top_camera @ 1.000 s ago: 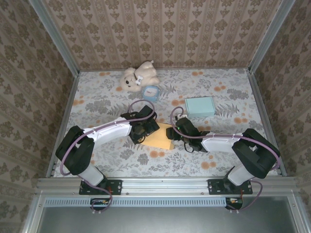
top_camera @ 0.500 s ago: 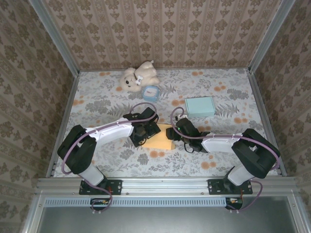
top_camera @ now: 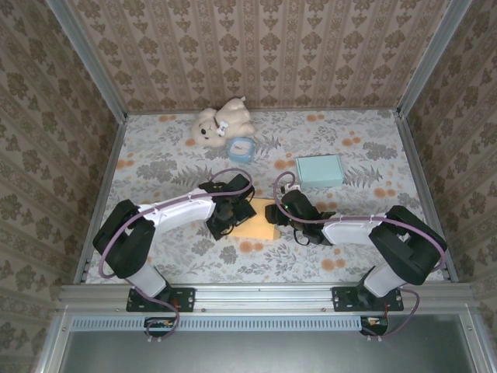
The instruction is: Fold the paper box
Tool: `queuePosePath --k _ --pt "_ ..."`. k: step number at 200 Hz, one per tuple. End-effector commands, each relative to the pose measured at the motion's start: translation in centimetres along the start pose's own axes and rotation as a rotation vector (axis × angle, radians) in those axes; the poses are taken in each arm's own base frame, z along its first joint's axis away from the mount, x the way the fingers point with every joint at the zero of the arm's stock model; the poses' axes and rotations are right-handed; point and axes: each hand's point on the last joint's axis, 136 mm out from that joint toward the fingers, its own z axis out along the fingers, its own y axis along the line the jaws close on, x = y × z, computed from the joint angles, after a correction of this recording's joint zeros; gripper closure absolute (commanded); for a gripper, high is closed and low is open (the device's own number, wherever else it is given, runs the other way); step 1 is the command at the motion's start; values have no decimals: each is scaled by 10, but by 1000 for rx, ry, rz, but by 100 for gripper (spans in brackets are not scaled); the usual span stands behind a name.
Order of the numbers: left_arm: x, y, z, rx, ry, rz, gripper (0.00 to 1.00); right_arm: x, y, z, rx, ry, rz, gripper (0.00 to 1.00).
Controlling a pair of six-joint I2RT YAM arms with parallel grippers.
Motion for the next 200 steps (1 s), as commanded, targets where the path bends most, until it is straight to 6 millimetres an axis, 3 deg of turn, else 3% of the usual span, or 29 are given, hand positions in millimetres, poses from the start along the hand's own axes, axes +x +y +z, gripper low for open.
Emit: queuePosePath --k 1,63,142,200 --pt "2 0 1 -8 4 -17 4 26 -10 3 29 77 -11 33" --pt "1 6 7 -25 -4 -23 8 26 -12 -1 35 71 -16 33" --pt "8 -3 10 6 29 -26 12 30 -11 2 31 75 -4 33" --pt "9 5 22 -20 44 -32 19 30 -12 1 36 73 -6 33"
